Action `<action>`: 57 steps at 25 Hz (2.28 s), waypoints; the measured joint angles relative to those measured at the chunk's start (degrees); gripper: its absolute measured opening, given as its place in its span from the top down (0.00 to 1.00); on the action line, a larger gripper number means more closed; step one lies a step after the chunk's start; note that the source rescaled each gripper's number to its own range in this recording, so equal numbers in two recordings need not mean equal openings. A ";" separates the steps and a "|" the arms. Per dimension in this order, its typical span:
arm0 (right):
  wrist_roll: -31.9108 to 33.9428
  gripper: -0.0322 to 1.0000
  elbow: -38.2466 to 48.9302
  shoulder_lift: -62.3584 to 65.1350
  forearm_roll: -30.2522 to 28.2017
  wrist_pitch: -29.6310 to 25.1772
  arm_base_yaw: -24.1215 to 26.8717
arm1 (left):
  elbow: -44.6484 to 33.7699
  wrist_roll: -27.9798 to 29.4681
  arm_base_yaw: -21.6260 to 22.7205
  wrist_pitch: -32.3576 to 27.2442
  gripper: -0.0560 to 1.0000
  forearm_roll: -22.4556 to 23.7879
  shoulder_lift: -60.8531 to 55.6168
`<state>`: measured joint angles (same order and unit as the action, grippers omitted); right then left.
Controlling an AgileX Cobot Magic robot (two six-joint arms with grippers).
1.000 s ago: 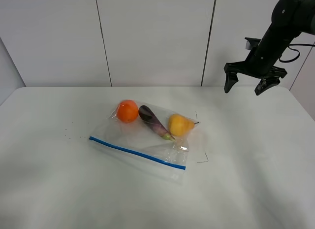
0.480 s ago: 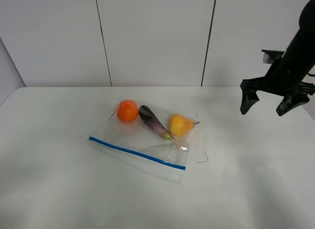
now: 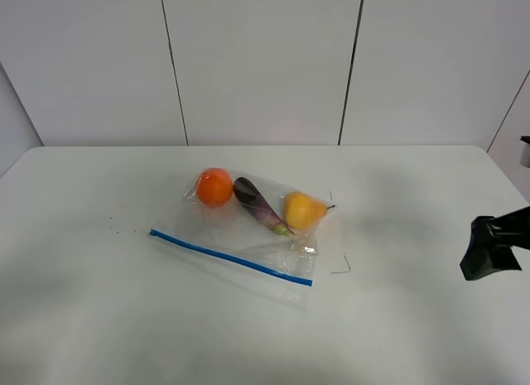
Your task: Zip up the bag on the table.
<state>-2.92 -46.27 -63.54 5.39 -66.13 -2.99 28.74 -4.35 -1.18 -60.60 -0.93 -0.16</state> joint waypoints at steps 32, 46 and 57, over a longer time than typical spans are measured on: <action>0.00 0.00 17.52 55.16 0.00 7.39 2.89 | 0.00 -0.05 0.00 0.00 0.00 0.00 0.00; 0.00 0.00 17.52 63.75 0.02 7.53 2.84 | 0.00 -0.05 0.00 0.00 0.00 0.00 0.00; 0.00 0.00 17.52 63.75 0.07 7.53 2.84 | 0.00 -0.05 0.00 0.00 0.00 0.00 0.00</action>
<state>-2.92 -28.75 0.21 5.46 -58.60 -0.15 28.74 -4.40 -1.18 -60.60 -0.93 -0.16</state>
